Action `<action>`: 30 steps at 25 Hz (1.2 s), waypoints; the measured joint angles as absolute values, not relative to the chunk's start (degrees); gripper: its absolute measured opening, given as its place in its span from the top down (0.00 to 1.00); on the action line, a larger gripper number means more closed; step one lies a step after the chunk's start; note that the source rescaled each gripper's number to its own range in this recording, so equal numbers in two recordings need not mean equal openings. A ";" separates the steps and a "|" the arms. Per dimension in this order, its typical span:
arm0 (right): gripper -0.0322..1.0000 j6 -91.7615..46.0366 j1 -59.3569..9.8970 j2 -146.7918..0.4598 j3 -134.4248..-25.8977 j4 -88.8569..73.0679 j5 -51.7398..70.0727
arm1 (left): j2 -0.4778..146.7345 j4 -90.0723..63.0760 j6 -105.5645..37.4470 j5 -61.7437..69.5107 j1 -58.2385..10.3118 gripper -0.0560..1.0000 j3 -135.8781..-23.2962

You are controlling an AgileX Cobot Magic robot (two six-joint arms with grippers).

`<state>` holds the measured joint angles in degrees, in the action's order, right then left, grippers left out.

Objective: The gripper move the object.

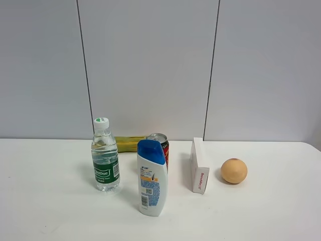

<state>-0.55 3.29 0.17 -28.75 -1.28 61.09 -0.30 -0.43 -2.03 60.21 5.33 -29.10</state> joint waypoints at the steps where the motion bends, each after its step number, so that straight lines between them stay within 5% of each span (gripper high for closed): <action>1: 0.25 -0.55 3.29 0.17 -28.75 -1.28 61.09 | -0.30 -0.43 -2.03 60.21 5.33 0.00 -29.10; 30: 0.25 -0.50 3.29 0.17 -28.75 -1.28 61.09 | -0.30 -0.43 -2.03 60.21 5.33 0.00 -29.10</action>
<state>-0.50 3.29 0.17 -28.75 -1.28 61.09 -0.30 -0.43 -2.03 60.21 5.33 -29.10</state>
